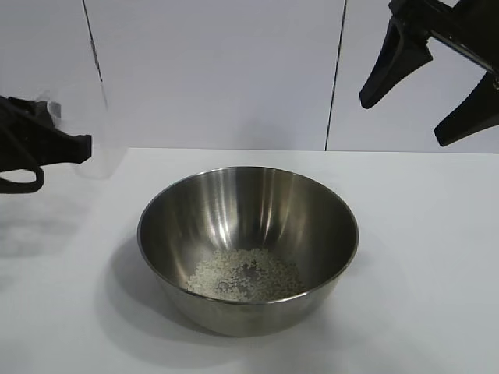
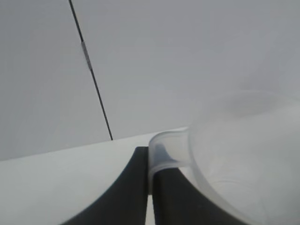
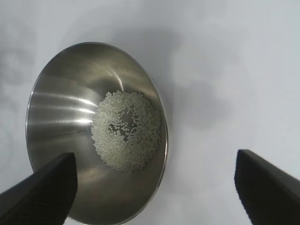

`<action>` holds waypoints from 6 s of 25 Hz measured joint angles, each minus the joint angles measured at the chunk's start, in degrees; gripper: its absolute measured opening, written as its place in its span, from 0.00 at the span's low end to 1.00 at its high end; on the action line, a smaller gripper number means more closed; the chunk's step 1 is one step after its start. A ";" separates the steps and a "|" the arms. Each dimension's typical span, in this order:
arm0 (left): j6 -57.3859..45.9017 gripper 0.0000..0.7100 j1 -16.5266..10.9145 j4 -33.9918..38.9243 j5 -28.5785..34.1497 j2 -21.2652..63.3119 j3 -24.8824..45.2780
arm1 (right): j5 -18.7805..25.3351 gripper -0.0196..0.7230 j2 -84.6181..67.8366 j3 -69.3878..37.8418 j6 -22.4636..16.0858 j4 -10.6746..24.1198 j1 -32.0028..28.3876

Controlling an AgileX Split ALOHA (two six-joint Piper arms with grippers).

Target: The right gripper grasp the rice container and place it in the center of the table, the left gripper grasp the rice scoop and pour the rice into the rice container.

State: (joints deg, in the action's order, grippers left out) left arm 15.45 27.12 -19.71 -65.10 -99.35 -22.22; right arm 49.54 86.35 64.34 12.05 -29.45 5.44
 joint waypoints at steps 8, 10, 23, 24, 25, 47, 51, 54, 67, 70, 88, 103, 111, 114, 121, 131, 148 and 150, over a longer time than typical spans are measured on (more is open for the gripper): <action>-1.64 0.01 0.00 3.09 -0.01 -7.18 0.70 | -0.07 0.88 0.00 0.00 0.00 0.00 0.00; -1.64 0.01 -0.07 3.20 -0.01 -7.23 0.56 | -0.07 0.88 0.00 0.00 0.00 0.17 0.00; -3.93 0.01 -6.60 11.14 -0.52 -11.36 -1.19 | -0.98 0.88 0.00 0.00 0.00 0.71 0.00; -3.93 0.01 -6.60 11.61 -0.52 -11.36 -1.42 | -1.07 0.88 0.00 0.00 0.00 0.71 0.00; -3.93 0.01 -6.60 11.88 -0.57 -11.36 -1.48 | -1.12 0.88 0.00 0.00 0.00 0.71 0.00; -4.45 0.01 -6.60 11.39 -0.69 -15.35 -1.74 | -1.02 0.88 0.00 0.00 0.00 0.71 0.00; -4.39 0.01 -6.60 11.43 -0.69 -15.29 -1.74 | -0.90 0.88 0.00 0.00 0.00 0.71 0.00; -4.39 0.06 -6.60 11.43 -0.69 -15.29 -1.74 | -0.90 0.88 0.00 0.00 0.00 0.71 0.00; -4.39 0.23 -6.60 11.43 -0.69 -15.29 -1.74 | -0.90 0.88 0.00 0.00 0.00 0.71 0.00; -4.39 0.23 -6.60 11.43 -0.69 -15.29 -1.74 | -0.85 0.88 0.00 0.00 0.00 0.71 0.00; -4.39 0.24 -6.60 9.76 -0.45 -15.29 -1.74 | -0.80 0.88 0.00 0.00 0.00 0.71 0.00; -4.39 0.42 -6.60 9.76 0.42 -15.29 0.65 | -0.80 0.88 0.00 0.00 0.00 0.71 0.00; -4.39 0.55 -6.60 9.70 -0.55 -15.29 4.87 | -0.75 0.88 0.00 0.00 0.00 0.71 0.00; -4.46 0.63 -6.60 9.70 -0.84 -15.29 6.32 | -0.80 0.88 0.00 0.00 0.00 0.82 0.00; -7.96 0.76 -6.60 8.18 -0.91 -15.20 9.14 | -0.80 0.88 0.00 0.00 0.00 0.89 0.00; -8.35 0.77 -6.60 7.79 -0.85 -13.69 10.23 | -0.85 0.88 0.00 0.00 0.00 1.39 0.00; -8.42 0.77 -6.60 2.72 -0.90 -0.82 11.38 | -1.25 0.88 0.00 0.00 0.00 1.74 0.00; -8.42 0.77 -6.60 2.60 -0.90 1.05 11.38 | -1.30 0.88 0.00 0.00 0.00 1.74 0.00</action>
State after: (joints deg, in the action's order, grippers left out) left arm 7.03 20.52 -17.11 -66.00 -98.30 -10.84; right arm 48.24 86.35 64.34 12.05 -27.71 5.44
